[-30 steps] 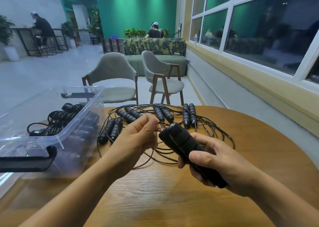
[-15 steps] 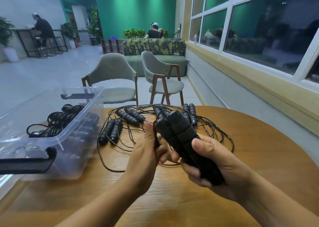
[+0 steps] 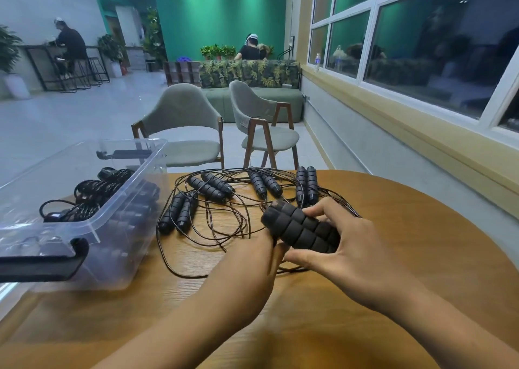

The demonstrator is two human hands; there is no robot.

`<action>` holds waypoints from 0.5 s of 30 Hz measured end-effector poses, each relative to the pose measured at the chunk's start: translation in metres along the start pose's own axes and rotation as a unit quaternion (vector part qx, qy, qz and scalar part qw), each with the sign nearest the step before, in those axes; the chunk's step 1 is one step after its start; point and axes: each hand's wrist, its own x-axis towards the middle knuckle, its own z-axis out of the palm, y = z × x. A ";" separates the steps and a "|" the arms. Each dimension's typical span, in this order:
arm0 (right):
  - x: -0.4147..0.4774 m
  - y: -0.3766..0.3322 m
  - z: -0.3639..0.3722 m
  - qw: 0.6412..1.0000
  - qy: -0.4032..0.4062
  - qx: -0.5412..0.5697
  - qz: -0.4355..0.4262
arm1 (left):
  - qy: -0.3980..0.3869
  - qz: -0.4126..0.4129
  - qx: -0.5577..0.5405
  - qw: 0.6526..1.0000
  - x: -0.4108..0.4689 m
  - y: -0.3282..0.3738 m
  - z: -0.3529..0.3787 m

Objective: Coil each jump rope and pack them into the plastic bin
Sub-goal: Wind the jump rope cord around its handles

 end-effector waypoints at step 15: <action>0.008 0.008 -0.017 0.949 -0.264 -0.168 0.039 | -0.080 0.216 0.141 0.963 0.001 -0.010 -0.029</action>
